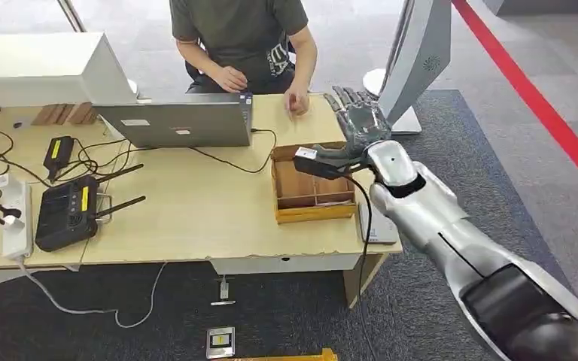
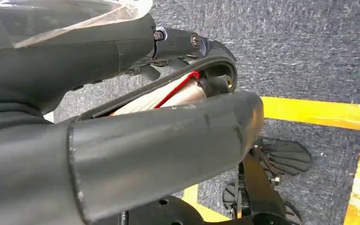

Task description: Pass the card to the sensor for recognition and then transmit it.

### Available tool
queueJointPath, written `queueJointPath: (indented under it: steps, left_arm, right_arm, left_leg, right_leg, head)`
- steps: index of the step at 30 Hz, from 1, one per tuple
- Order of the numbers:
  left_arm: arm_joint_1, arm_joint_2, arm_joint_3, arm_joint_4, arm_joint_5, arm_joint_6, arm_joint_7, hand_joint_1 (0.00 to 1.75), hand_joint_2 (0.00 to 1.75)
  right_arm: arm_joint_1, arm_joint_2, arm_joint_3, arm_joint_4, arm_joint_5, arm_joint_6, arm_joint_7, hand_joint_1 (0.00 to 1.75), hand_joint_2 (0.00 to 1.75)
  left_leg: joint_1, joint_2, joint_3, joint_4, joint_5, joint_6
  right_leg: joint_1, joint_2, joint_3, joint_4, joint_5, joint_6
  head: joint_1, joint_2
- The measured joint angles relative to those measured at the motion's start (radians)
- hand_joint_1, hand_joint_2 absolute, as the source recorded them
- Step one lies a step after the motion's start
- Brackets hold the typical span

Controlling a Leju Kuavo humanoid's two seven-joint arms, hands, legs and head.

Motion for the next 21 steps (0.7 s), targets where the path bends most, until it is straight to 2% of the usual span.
queueJointPath:
  steps: [4, 8, 9, 14, 21]
  left_arm:
    - [0.005, 0.002, 0.000, 0.000, 0.012, 0.000, 0.000, 0.00, 0.00]
    - [0.006, 0.005, 0.000, 0.000, 0.027, 0.006, 0.003, 0.00, 0.00]
    - [0.006, 0.006, 0.000, 0.000, 0.035, 0.008, 0.002, 0.00, 0.00]
    - [0.008, 0.008, 0.001, 0.000, 0.056, 0.016, -0.015, 0.00, 0.00]
    - [0.008, 0.011, 0.002, 0.000, 0.061, 0.021, -0.019, 0.00, 0.00]
  right_arm:
    - [0.084, -0.066, -0.048, -0.127, -0.120, 0.047, 0.007, 0.00, 0.00]
    - [0.187, -0.137, -0.093, -0.298, -0.183, 0.072, 0.034, 0.00, 0.00]
    - [0.213, -0.152, -0.100, -0.338, -0.192, 0.083, 0.044, 0.00, 1.75]
    - [0.309, -0.213, -0.119, -0.518, -0.179, 0.116, 0.084, 0.00, 1.75]
    - [0.364, -0.247, -0.120, -0.664, -0.167, 0.113, 0.097, 0.00, 1.75]
  left_leg:
    - [0.000, 0.001, 0.000, 0.000, 0.000, 0.000]
    - [-0.001, 0.000, 0.000, 0.000, -0.001, 0.001]
    - [0.000, 0.001, 0.000, 0.000, -0.001, 0.001]
    - [0.000, 0.001, 0.000, 0.000, -0.001, 0.000]
    - [0.000, 0.001, 0.000, 0.000, -0.001, 0.000]
  right_leg:
    - [-0.001, 0.001, 0.000, 0.000, 0.000, 0.000]
    - [0.000, 0.001, 0.000, 0.000, 0.000, 0.000]
    - [0.000, 0.001, 0.000, 0.000, 0.000, 0.000]
    - [0.000, 0.001, 0.000, 0.000, 0.000, 0.000]
    - [0.000, 0.001, 0.000, 0.000, 0.000, 0.000]
  head:
    - [0.000, 0.000]
    - [0.000, 0.000]
    - [0.000, 0.000]
    - [0.000, 0.000]
    - [0.000, 0.000]
